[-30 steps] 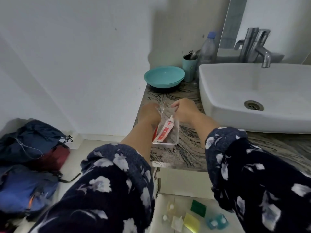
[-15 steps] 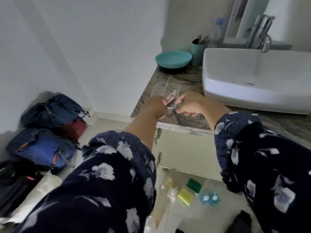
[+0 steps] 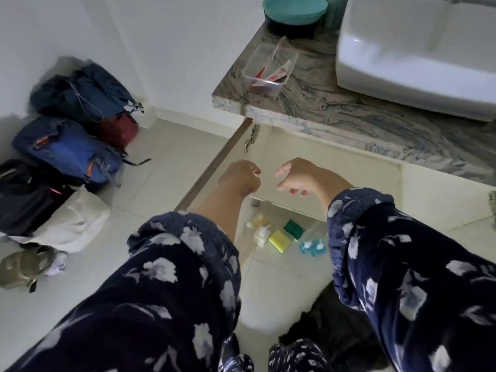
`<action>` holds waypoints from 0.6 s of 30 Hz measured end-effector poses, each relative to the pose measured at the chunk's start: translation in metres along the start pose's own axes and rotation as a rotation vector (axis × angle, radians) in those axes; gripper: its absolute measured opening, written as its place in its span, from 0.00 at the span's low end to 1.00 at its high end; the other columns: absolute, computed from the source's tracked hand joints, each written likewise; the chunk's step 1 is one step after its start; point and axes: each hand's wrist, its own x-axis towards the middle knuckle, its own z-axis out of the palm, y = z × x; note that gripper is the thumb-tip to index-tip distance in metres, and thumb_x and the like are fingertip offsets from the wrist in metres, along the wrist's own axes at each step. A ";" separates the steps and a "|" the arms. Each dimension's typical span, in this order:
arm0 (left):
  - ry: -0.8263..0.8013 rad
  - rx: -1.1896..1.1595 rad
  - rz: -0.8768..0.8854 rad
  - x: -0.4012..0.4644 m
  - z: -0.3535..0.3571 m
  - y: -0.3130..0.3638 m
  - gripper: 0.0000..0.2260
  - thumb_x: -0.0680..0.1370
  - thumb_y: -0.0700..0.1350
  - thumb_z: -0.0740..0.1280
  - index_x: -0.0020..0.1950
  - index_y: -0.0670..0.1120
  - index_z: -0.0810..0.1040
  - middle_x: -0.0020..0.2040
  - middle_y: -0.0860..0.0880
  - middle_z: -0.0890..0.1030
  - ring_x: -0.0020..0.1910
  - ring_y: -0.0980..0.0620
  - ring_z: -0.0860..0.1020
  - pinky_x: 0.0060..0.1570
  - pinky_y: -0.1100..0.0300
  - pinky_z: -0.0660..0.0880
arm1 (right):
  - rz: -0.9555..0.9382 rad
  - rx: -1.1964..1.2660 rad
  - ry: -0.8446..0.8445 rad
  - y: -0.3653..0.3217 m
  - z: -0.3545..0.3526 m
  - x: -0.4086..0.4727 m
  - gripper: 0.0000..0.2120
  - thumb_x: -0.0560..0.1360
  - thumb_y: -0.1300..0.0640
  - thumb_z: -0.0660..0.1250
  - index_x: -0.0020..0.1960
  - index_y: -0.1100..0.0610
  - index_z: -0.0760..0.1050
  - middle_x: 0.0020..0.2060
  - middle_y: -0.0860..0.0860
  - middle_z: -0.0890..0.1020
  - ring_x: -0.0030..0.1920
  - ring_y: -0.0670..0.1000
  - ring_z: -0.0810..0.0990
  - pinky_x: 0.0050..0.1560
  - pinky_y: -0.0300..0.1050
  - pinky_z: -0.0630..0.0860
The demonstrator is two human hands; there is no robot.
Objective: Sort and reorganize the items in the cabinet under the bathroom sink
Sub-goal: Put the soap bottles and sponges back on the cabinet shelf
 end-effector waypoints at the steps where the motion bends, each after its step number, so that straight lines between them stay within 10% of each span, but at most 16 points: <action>1: -0.002 0.002 -0.024 -0.003 0.007 -0.004 0.16 0.76 0.40 0.60 0.60 0.52 0.79 0.65 0.50 0.76 0.64 0.49 0.74 0.65 0.54 0.71 | 0.002 -0.021 -0.022 0.004 0.006 0.002 0.21 0.75 0.60 0.69 0.67 0.52 0.72 0.57 0.52 0.79 0.42 0.51 0.81 0.40 0.43 0.77; 7: -0.042 0.079 -0.178 -0.022 0.046 -0.037 0.19 0.77 0.39 0.59 0.65 0.53 0.75 0.68 0.49 0.73 0.66 0.47 0.72 0.66 0.49 0.69 | -0.058 -0.367 -0.163 0.027 0.037 0.020 0.20 0.76 0.58 0.67 0.68 0.55 0.71 0.45 0.51 0.80 0.37 0.50 0.77 0.27 0.37 0.67; 13: -0.233 0.192 -0.372 -0.060 0.110 -0.088 0.21 0.78 0.40 0.60 0.71 0.52 0.68 0.71 0.48 0.69 0.68 0.47 0.69 0.68 0.51 0.67 | -0.244 -0.725 -0.361 0.056 0.103 0.047 0.16 0.76 0.53 0.66 0.61 0.58 0.77 0.57 0.53 0.81 0.56 0.54 0.80 0.57 0.45 0.77; 18: -0.277 0.146 -0.514 -0.085 0.176 -0.125 0.21 0.79 0.40 0.60 0.72 0.54 0.67 0.73 0.49 0.66 0.70 0.46 0.68 0.69 0.50 0.65 | -0.350 -0.748 -0.467 0.096 0.164 0.065 0.13 0.73 0.56 0.67 0.57 0.59 0.78 0.54 0.54 0.82 0.50 0.53 0.81 0.53 0.42 0.77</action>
